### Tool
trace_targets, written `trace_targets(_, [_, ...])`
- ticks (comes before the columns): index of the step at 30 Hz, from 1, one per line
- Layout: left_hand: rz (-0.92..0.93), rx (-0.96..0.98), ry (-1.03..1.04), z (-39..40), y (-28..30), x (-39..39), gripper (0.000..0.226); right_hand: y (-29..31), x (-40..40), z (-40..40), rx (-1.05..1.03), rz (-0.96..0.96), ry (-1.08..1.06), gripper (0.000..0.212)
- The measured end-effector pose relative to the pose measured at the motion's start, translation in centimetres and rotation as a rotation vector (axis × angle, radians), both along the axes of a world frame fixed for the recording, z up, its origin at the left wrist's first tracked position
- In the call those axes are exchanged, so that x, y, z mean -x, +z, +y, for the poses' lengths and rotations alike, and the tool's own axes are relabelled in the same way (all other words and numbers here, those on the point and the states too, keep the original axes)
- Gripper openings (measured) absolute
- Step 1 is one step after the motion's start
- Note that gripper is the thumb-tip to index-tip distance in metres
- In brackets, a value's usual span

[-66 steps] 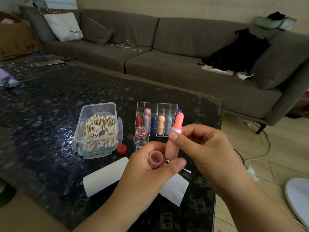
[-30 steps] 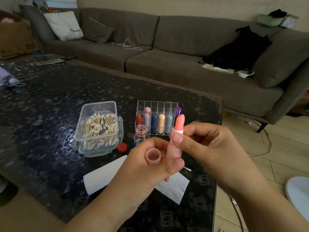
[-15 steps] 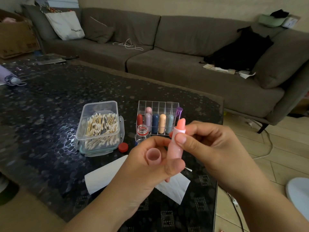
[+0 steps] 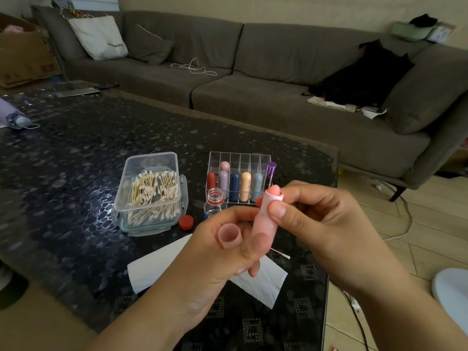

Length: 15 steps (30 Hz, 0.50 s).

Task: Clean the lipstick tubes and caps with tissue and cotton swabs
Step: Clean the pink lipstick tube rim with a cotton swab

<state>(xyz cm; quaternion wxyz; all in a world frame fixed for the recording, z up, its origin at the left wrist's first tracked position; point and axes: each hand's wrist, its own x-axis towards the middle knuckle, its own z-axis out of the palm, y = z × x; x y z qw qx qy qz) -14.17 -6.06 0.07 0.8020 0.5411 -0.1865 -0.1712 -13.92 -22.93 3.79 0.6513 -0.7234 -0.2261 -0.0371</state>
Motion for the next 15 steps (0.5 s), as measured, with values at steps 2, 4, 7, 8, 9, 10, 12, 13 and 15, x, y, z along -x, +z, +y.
trace_targets(2, [0.014, -0.009, 0.029, 0.07, -0.13, -0.17, 0.063, -0.08, 0.02, 0.01, 0.029, -0.012, -0.006, 0.022])
trace_targets(4, [-0.006, -0.018, 0.038, 0.13, -0.10, -0.24, 0.056, -0.20, 0.08, 0.01, 0.058, -0.024, -0.008, 0.023])
trace_targets(7, [-0.023, -0.027, 0.031, 0.23, 0.11, -0.09, 0.049, -0.10, 0.18, -0.02, 0.065, -0.037, -0.008, 0.026])
trace_targets(8, [-0.025, -0.035, 0.023, 0.25, 0.21, -0.04, 0.047, -0.04, 0.20, -0.06, 0.059, -0.042, -0.003, 0.026])
trace_targets(9, [-0.030, -0.037, 0.012, 0.25, 0.33, 0.01, 0.044, 0.00, 0.20, -0.10, 0.053, -0.047, 0.006, 0.026])
trace_targets(10, [-0.038, -0.032, -0.007, 0.25, 0.47, 0.06, 0.040, 0.03, 0.20, -0.13, 0.048, -0.053, 0.014, 0.027])
trace_targets(12, [-0.065, -0.015, -0.044, 0.24, 0.65, 0.11, 0.031, 0.03, 0.19, -0.13, 0.035, -0.061, 0.025, 0.029])
trace_targets(13, [-0.072, -0.007, -0.054, 0.24, 0.69, 0.12, 0.029, 0.01, 0.18, -0.11, 0.027, -0.062, 0.028, 0.030])
trace_targets(15, [-0.049, 0.017, -0.056, 0.28, 0.53, 0.07, 0.033, 0.01, 0.21, -0.08, 0.013, -0.062, 0.034, 0.031])
